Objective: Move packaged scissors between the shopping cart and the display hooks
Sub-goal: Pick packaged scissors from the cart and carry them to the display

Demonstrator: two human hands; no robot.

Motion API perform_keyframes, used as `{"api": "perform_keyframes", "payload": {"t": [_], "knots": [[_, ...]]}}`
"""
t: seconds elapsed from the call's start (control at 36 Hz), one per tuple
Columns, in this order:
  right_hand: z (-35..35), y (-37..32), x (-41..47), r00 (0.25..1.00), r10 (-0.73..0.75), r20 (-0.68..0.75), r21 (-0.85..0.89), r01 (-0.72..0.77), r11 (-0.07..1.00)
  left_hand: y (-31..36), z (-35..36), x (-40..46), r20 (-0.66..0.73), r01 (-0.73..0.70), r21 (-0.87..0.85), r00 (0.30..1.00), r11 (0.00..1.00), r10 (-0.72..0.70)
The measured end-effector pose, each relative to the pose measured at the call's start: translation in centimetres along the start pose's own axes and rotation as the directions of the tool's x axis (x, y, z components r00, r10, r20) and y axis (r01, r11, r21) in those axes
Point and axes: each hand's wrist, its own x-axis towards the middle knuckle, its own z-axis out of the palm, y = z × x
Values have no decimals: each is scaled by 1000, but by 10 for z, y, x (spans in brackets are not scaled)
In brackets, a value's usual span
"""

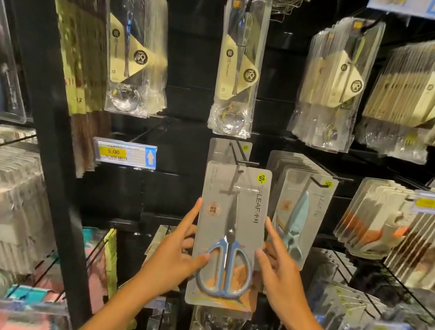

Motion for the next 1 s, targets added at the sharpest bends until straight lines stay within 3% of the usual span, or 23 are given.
{"api": "perform_keyframes", "payload": {"t": [0.33, 0.47, 0.75, 0.92, 1.0], "knots": [[18, 28, 52, 990, -11, 141, -16, 13, 1000, -19, 11, 47, -37, 41, 67, 999, 997, -39], [33, 42, 94, 992, -4, 130, -14, 6, 1000, -25, 12, 84, -58, 94, 67, 994, 993, -90], [60, 58, 170, 984, 177, 29, 6, -177, 984, -40, 12, 150, -148, 164, 187, 979, 969, -137], [68, 72, 188, 993, 120, 5, 92, -120, 989, -47, 13, 168, -196, 178, 194, 971, 965, -139], [68, 73, 187, 986, 164, 17, 118, -165, 979, -57, 16, 171, -219, 202, 211, 963, 956, -155]]}}
